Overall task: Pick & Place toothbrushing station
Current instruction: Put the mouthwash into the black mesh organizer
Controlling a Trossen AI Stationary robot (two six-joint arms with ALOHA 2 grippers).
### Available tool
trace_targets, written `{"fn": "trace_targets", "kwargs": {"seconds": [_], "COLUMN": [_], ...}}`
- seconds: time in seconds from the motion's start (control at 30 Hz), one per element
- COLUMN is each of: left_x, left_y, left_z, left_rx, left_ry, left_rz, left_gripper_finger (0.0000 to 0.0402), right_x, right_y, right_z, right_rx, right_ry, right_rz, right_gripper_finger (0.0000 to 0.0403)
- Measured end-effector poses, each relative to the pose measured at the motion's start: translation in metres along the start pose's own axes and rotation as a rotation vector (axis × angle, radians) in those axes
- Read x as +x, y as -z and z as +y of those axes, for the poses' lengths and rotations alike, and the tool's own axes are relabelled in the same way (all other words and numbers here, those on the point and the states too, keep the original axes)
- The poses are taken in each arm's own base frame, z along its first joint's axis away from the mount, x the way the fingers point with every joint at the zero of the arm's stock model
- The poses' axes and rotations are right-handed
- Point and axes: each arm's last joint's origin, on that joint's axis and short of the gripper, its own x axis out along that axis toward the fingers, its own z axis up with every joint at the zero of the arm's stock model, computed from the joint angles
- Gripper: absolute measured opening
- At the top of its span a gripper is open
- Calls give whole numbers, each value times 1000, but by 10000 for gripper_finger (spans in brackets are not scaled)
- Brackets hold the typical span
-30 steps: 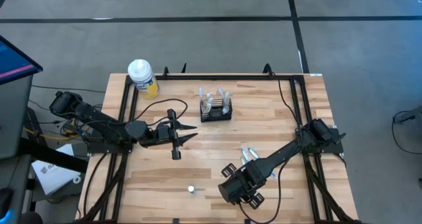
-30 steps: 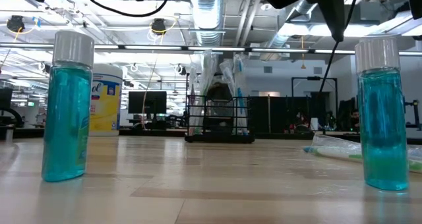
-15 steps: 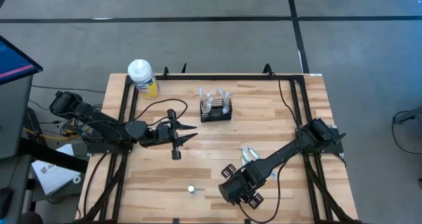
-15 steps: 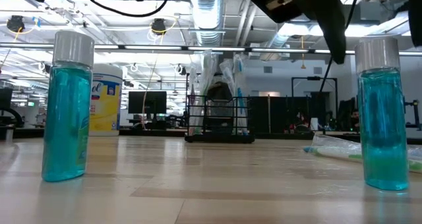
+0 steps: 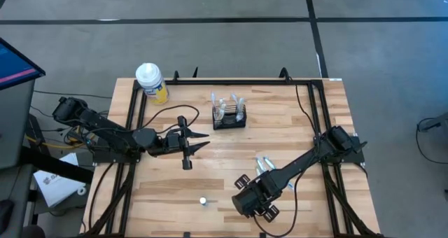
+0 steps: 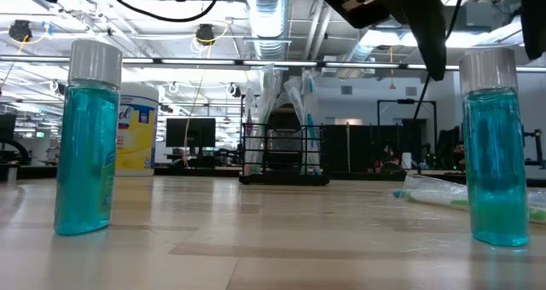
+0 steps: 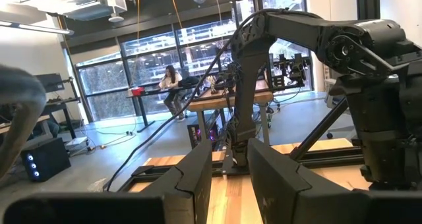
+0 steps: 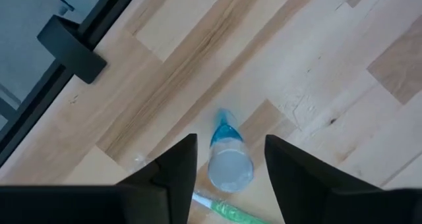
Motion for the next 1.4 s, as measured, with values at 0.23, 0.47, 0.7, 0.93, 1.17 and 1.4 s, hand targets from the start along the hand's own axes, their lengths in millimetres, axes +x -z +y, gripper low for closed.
{"fn": "trace_targets", "kwargs": {"seconds": [0.23, 0.47, 0.7, 0.93, 1.17, 1.4], "left_x": [0, 0, 0, 0, 0, 0], "left_y": [0, 0, 0, 0, 0, 0], "left_z": [0, 0, 0, 0, 0, 0], "left_rx": [0, 0, 0, 0, 0, 0], "left_ry": [0, 0, 0, 0, 0, 0], "left_rz": [0, 0, 0, 0, 0, 0], "left_gripper_finger": [92, 92, 92, 92, 92, 92], "right_x": [23, 25, 31, 34, 33, 33], "right_y": [9, 10, 10, 13, 13, 12], "right_z": [0, 0, 0, 0, 0, 0], "right_rx": [0, 2, 0, 1, 0, 1], "right_ry": [-1, -2, 4, 1, 1, -14], "right_rz": [0, -5, -35, -24, -24, -28], "right_gripper_finger": [158, 157, 143, 119, 89, 82]}}
